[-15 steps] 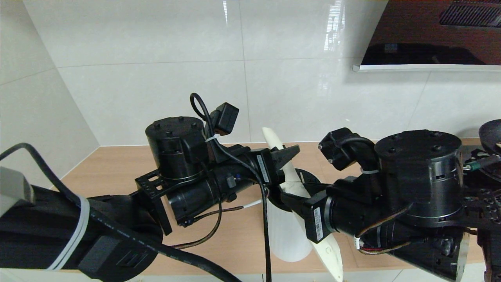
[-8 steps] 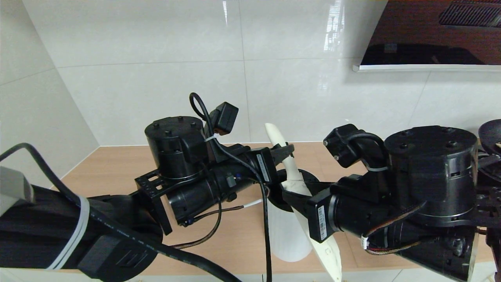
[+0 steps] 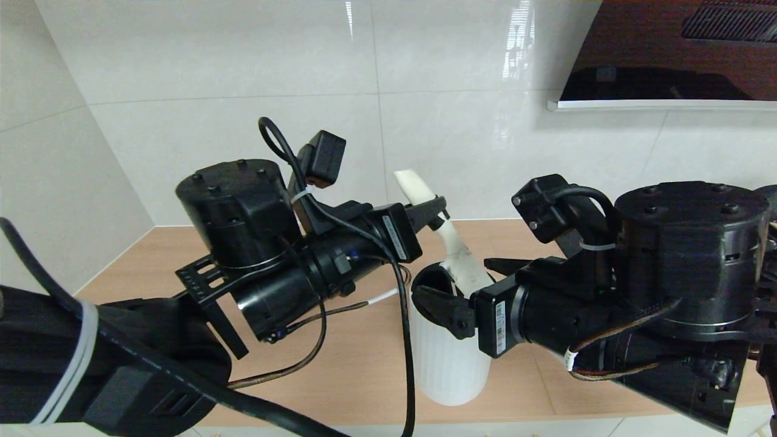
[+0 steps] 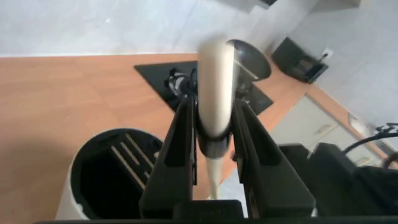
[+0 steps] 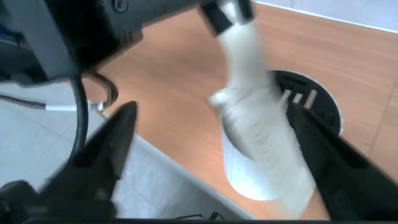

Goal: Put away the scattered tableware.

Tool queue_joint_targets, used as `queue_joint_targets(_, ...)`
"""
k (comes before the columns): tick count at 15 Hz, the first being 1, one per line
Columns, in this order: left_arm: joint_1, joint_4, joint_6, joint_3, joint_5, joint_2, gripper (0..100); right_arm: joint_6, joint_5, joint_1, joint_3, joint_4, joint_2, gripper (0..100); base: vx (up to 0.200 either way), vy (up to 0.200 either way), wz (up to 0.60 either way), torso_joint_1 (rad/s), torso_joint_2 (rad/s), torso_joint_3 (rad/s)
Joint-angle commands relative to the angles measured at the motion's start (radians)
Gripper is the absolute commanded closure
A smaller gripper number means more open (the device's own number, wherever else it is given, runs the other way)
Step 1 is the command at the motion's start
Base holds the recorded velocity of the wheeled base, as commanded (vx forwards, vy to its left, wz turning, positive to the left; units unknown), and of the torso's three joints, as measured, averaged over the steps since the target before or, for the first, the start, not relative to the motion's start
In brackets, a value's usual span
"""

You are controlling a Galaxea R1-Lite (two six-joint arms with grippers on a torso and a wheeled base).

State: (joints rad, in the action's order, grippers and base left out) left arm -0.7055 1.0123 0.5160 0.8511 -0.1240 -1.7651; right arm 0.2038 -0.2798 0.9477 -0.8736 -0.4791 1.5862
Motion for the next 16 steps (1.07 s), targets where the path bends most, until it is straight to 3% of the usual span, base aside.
queue_joint_targets(1, 0.032, 0.003, 0.001, 0.003, -0.002, 0.096, 100, -0.003, -0.007, -0.027, 0.002, 0.001, -0.038, 0, 0.0, 0.0, 0.0, 0.0, 0.0, 0.0)
queue_joint_targets(4, 0.087, 0.005, -0.007, 0.013, -0.005, 0.154, 100, -0.055, 0.008, -0.087, 0.041, 0.008, -0.14, 0, 0.0, 0.0, 0.0, 0.0, 0.0, 0.0)
queue_joint_targets(7, 0.104, 0.005, -0.022, 0.019, -0.008, 0.161, 100, -0.095, 0.016, -0.168, 0.047, 0.008, -0.163, 0, 0.0, 0.0, 0.0, 0.0, 0.0, 0.0)
queue_joint_targets(11, 0.104, 0.023, -0.172, -0.009, -0.005, 0.156, 100, -0.096, 0.016, -0.207, 0.044, 0.007, -0.15, 0, 0.0, 0.0, 0.0, 0.0, 0.0, 0.0)
queue_joint_targets(14, 0.103, 0.071, -0.315, -0.055, -0.006, 0.15, 100, -0.109, 0.016, -0.213, 0.044, 0.007, -0.138, 0, 0.0, 0.0, 0.0, 0.0, 0.0, 0.0)
queue_joint_targets(15, 0.098, 0.071, -0.353, -0.069, -0.006, 0.147, 100, -0.109, 0.016, -0.213, 0.044, 0.007, -0.137, 0, 0.0, 0.0, 0.0, 0.0, 0.0, 0.0)
queue_joint_targets(16, 0.093, 0.072, -0.37, -0.075, -0.006, 0.138, 100, -0.109, 0.016, -0.213, 0.044, 0.007, -0.135, 0, 0.0, 0.0, 0.0, 0.0, 0.0, 0.0)
